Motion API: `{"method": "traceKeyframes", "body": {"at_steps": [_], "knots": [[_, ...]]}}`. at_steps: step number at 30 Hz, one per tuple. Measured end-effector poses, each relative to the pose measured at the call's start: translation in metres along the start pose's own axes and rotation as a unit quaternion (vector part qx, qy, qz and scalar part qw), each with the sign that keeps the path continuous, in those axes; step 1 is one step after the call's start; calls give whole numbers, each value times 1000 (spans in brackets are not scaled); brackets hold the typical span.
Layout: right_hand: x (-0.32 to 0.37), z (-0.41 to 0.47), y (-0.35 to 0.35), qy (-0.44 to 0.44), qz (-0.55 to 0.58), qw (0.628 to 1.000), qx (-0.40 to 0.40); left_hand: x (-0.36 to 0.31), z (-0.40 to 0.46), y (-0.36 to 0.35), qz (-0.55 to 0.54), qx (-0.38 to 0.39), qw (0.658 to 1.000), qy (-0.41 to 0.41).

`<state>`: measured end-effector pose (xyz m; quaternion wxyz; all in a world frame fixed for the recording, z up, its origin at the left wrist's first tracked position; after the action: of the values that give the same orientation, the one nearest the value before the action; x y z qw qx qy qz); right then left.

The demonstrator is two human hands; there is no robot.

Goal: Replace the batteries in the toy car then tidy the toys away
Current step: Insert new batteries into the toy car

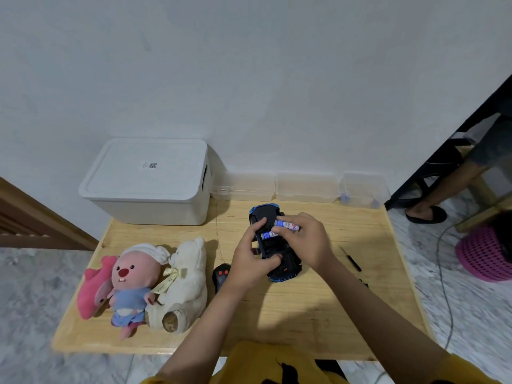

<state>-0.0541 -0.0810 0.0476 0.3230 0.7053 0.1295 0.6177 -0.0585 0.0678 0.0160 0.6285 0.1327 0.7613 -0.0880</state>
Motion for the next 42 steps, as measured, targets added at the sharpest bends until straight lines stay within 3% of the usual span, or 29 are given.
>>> {"method": "traceKeyframes", "body": {"at_steps": [6,15,26,42], "knots": [[8,-11,8,56,8,998,24,-7,1,0,-2,-26,1000,-15],[-3,-25,22,-5,136,991,-6,-8,-6,3,-25,-34,998,-37],[2,-32,17,-1,58,998,-23,-9,-16,-7,-21,13,999,-44],[9,-45,21,-6,27,997,-70,-11,-24,-1,-17,-25,998,-59]]}}
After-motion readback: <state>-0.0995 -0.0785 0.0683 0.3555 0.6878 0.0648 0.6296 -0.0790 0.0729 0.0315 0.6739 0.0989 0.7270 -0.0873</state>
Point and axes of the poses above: each hand's wrist, its own z-axis towards the middle knuckle, its own y-axis out of the back of the hand, x = y × z, the point moved 10 cm from there along z, towards the middle knuckle, and after that the axes turned 5 degrees about -z, right-handed, at the moved point
